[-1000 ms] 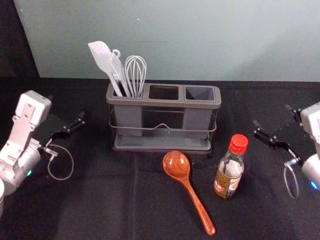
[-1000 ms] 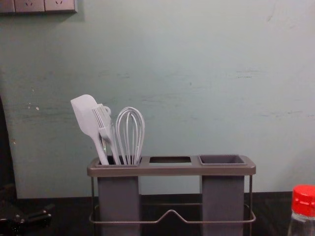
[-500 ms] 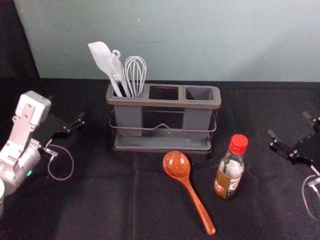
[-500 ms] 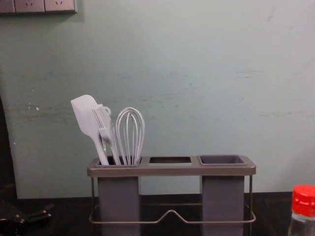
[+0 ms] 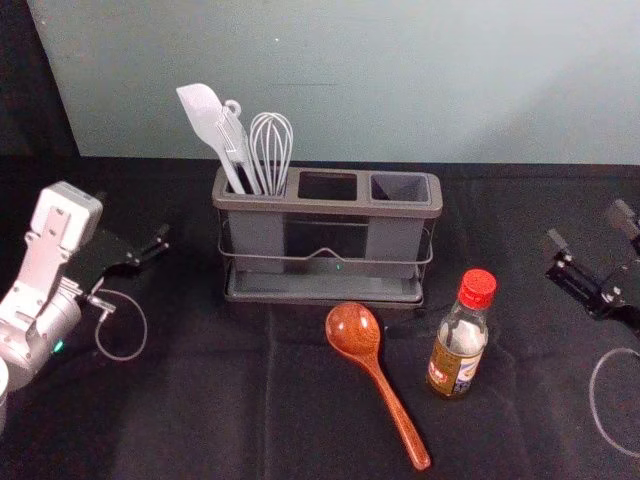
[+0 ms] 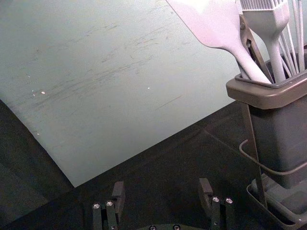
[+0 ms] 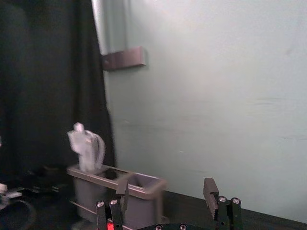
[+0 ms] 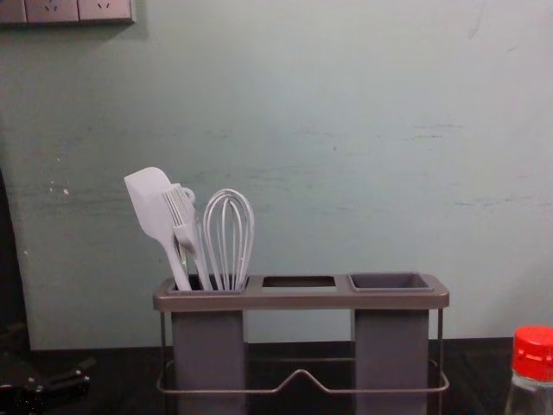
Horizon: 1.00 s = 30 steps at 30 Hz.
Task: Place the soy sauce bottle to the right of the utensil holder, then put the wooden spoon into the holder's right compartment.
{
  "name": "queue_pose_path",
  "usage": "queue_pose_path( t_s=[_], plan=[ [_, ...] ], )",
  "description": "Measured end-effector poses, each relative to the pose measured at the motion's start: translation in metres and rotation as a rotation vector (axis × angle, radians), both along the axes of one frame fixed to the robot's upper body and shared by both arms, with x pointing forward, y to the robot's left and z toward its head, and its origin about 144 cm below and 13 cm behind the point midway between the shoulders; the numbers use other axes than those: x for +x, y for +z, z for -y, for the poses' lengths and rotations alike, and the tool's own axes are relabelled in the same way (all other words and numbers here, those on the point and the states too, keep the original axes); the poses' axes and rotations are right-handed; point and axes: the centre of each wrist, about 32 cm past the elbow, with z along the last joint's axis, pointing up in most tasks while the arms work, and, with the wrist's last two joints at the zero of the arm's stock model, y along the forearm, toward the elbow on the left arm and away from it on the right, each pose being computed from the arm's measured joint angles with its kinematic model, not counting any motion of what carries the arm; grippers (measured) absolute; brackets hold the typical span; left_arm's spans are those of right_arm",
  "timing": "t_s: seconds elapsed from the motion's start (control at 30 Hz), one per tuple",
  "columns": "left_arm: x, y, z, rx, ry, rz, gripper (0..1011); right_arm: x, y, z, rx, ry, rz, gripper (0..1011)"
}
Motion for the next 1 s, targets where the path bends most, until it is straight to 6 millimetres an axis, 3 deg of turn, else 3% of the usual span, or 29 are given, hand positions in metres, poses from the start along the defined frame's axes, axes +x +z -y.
queue_pose_path(
  t_s=[0.47, 1.0],
  plan=[
    [0.0, 0.0, 0.0, 0.0, 0.0, 0.0, 1005, 0.004, 0.004, -0.019, -0.058, 0.169, -0.15, 1002],
    [0.0, 0.0, 0.0, 0.0, 0.0, 0.0, 1005, 0.017, -0.008, -0.026, -0.114, 0.172, -0.208, 1003]
  ],
)
